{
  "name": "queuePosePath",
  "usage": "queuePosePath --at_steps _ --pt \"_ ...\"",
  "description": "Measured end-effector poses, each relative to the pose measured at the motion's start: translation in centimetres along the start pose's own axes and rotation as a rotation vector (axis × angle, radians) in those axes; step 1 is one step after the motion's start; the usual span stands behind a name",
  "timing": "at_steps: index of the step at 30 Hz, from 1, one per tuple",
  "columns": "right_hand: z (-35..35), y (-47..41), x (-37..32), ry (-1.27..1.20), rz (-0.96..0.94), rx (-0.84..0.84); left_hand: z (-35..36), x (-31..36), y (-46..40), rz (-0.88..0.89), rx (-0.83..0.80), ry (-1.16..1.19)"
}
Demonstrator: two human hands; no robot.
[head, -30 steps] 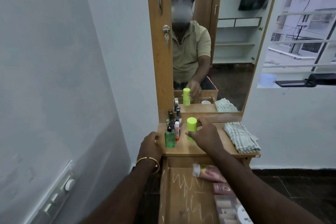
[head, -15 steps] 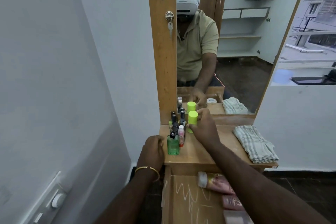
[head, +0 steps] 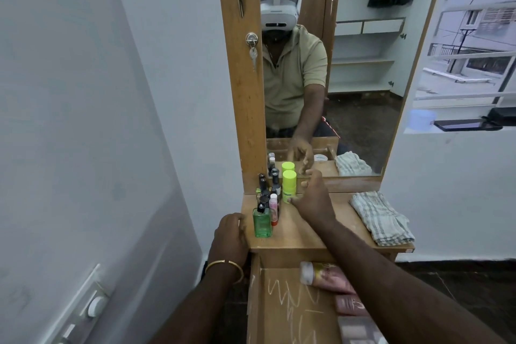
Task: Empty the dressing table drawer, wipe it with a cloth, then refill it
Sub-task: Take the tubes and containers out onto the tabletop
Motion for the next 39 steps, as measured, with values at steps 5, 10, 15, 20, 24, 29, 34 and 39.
queuePosePath --at_steps 5,10,15,20,24,29,34,39 --pt "-2.8 2.5 -0.2 0.02 -0.029 -0.029 -1.2 2.0 1.8 -0.001 0.034 -0.008" --pt "-5.0 5.7 0.3 0.054 -0.023 -0.078 -1.8 4.9 4.8 0.086 0.096 -0.07" --pt "-6.7 8.9 1.9 0.159 -0.104 -0.184 -0.5 7.3 8.5 0.143 0.063 -0.172" --pt "-7.8 11.2 4.3 0.456 -0.132 -0.376 1.7 8.6 11.7 0.203 -0.042 -0.168" --pt "-8.8 13.2 7.7 0.823 -0.191 -0.525 3.2 8.9 12.9 0.246 -0.141 -0.192" --pt "-8.9 14.2 10.9 0.944 -0.197 -0.607 4.6 9.0 13.1 0.275 -0.222 -0.203" --pt "-8.4 13.8 12.3 1.009 -0.202 -0.65 6.1 8.9 13.3 0.256 -0.317 -0.185" --pt "-8.0 13.1 12.5 0.949 -0.144 -0.631 7.2 9.1 13.7 0.225 -0.375 -0.121"
Point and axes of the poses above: each hand's wrist, its own y-axis away from the middle knuckle, its own z-axis out of the palm, x = y × z, the point moved 2 cm from there along -y, towards the middle knuckle, and after that the axes turned 6 degrees about y, right-handed, at the moved point
